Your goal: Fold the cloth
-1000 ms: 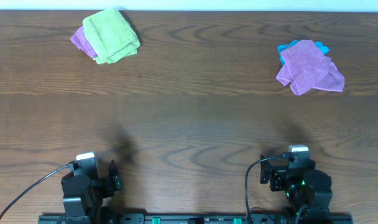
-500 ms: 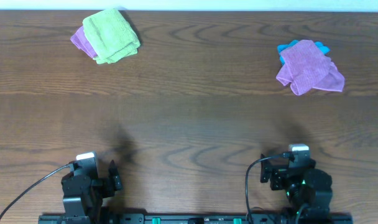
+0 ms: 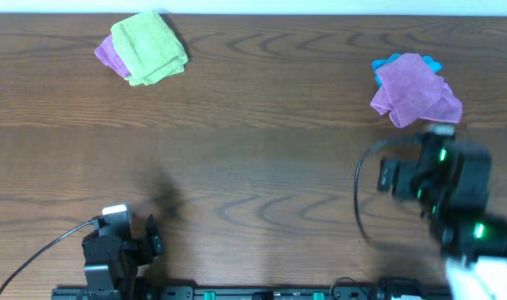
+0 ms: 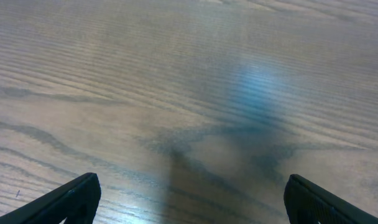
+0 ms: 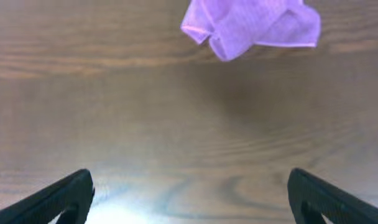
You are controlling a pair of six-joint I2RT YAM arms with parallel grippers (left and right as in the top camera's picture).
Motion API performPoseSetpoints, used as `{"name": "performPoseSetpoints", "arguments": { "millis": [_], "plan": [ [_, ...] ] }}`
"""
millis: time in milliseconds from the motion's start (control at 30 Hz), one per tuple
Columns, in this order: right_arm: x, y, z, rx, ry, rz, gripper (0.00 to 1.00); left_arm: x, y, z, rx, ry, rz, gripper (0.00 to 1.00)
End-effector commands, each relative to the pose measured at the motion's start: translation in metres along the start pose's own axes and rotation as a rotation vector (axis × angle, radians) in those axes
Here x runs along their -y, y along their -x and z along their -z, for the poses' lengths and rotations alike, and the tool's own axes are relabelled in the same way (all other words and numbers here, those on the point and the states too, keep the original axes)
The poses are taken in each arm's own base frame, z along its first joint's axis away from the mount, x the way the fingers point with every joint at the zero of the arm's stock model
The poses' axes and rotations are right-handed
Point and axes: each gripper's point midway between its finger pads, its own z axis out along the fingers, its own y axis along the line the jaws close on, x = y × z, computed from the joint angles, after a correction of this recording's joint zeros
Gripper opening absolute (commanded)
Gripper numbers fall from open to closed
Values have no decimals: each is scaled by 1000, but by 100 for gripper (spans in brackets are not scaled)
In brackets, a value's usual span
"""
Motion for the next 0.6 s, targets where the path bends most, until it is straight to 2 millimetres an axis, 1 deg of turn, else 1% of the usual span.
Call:
{"name": "performPoseSetpoints", "arguments": {
  "millis": [0,67,133,200,233,333,433,500,567],
  "plan": [
    [15,34,-8,-21,-53,-49,99,-4,-17,-4,-61,21,-15,95],
    [24,56,-20,-34,-69,-69,99,-4,-17,-4,-61,21,-15,95],
    [32,73,-32,-44,-85,-84,99,-4,-17,-4,-61,21,-15,95],
    [43,89,-49,-61,-109,-96,99,-4,-17,-4,-61,21,-15,95],
    [49,96,-60,-72,-119,-97,99,-4,-17,-4,-61,21,-15,95],
    [62,107,-88,-93,-136,-95,99,-4,-17,-4,-61,21,-15,96],
    [71,114,-124,-102,-142,-61,99,-4,-17,-4,-61,21,-15,95],
    [73,114,-144,-104,-142,-47,99,-4,-17,-4,-61,21,-15,95],
    [74,114,-159,-106,-141,-47,99,-4,-17,-4,-61,21,-15,95]
  ]
}}
